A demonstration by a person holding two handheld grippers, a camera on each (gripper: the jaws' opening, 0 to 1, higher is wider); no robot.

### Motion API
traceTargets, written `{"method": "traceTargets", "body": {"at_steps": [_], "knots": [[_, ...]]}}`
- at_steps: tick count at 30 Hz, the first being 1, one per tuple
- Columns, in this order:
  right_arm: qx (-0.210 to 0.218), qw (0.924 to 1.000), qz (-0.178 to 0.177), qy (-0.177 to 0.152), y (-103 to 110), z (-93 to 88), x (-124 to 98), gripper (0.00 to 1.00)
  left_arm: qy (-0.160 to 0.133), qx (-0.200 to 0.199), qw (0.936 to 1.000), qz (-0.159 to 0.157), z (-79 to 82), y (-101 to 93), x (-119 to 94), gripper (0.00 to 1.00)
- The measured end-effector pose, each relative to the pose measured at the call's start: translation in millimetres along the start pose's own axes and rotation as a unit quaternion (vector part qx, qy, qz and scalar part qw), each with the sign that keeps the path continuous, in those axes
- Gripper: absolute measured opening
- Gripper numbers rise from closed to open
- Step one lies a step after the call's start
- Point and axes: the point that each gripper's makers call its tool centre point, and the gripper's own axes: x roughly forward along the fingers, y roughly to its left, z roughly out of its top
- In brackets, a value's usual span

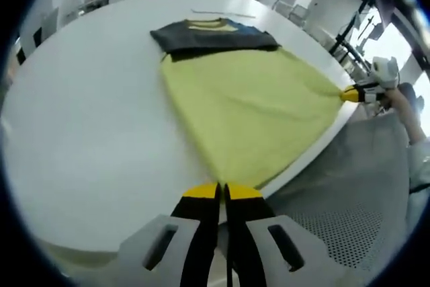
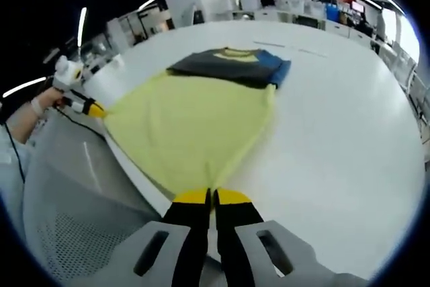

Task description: Fold the garment on the visible template until the final outline fits inside the template.

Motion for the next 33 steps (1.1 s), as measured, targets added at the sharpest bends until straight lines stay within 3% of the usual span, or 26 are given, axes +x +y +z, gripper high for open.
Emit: {"method": "traceTargets", "body": {"at_steps": [33], "knots": [[-0.019, 0.9996, -0.003, -0.019, 11.7, 16.3, -19.9, 0.03, -0.008, 0.011, 0.9998, 0.017, 2.4, -0.5, -25.9, 0.00]]}}
